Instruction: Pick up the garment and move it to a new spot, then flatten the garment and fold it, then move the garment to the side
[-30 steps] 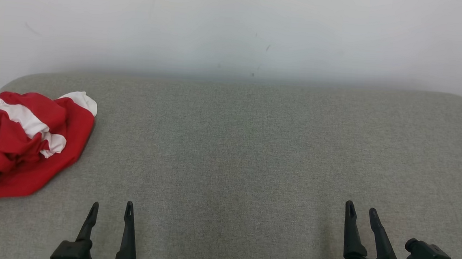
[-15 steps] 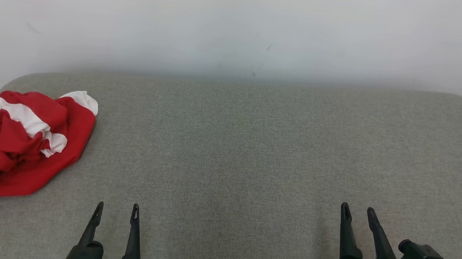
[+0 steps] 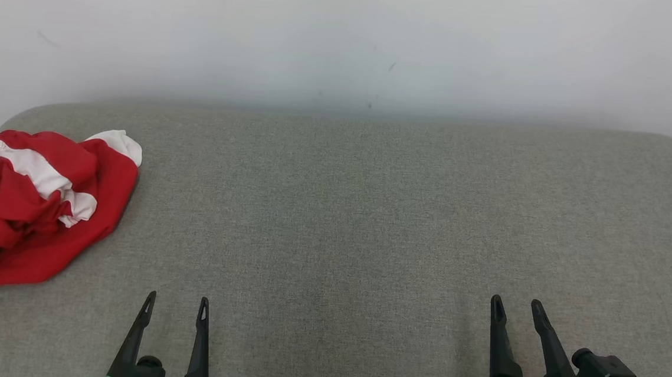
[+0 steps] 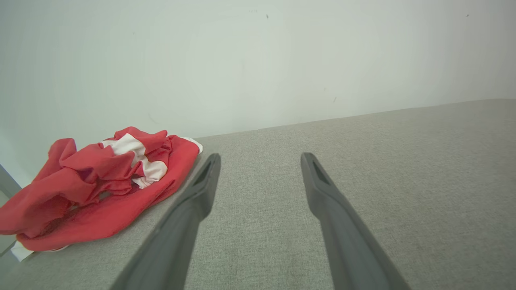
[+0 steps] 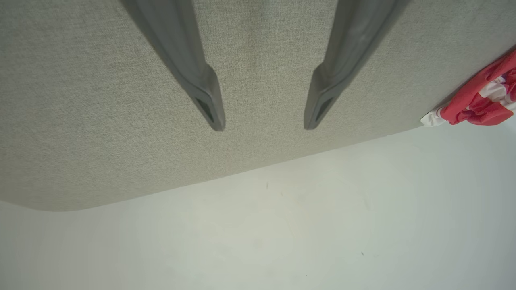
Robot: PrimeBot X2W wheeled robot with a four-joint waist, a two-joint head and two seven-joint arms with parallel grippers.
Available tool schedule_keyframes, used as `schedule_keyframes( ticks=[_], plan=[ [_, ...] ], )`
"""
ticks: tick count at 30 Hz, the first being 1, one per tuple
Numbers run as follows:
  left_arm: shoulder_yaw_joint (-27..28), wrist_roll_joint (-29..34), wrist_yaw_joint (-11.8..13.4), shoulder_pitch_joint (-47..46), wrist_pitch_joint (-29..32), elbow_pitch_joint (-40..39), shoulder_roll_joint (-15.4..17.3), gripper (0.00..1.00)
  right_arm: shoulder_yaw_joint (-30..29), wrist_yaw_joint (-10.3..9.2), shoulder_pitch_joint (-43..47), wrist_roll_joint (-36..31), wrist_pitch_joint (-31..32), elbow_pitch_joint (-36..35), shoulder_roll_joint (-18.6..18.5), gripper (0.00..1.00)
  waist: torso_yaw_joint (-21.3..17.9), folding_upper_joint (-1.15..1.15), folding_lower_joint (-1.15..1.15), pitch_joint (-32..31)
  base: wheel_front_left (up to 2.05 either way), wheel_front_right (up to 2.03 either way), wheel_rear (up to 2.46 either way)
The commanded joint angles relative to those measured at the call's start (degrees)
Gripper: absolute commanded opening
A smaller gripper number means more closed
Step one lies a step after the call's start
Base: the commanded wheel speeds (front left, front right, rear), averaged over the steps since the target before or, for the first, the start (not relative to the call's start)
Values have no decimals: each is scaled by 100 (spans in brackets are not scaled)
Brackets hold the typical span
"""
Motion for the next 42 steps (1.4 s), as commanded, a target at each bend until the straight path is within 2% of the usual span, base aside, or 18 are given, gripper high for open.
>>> schedule_keyframes(
  ticks=[1, 16, 23, 42],
  plan=[
    [-13, 85, 26, 43, -34, -21, 12, 100, 14, -12, -11, -82, -32, -4, -3, 100, 0, 0, 0, 1, 0, 0, 0],
    [59, 45, -30, 8, -32, 32, -53, 100, -13, -12, 24, -74, -22, -12, -2, 100, 69, 0, 0, 27, 0, 0, 0],
    [219, -148, -26, -21, -32, 179, -151, 100, -37, -12, 83, -178, -22, 0, -1, 100, 632, 0, 0, 27, 0, 0, 0],
    [584, -293, -71, 167, -32, 380, -246, 100, 40, -12, 130, -158, -21, 64, -1, 100, 2765, 0, 0, -25, 0, 0, 0]
  ],
)
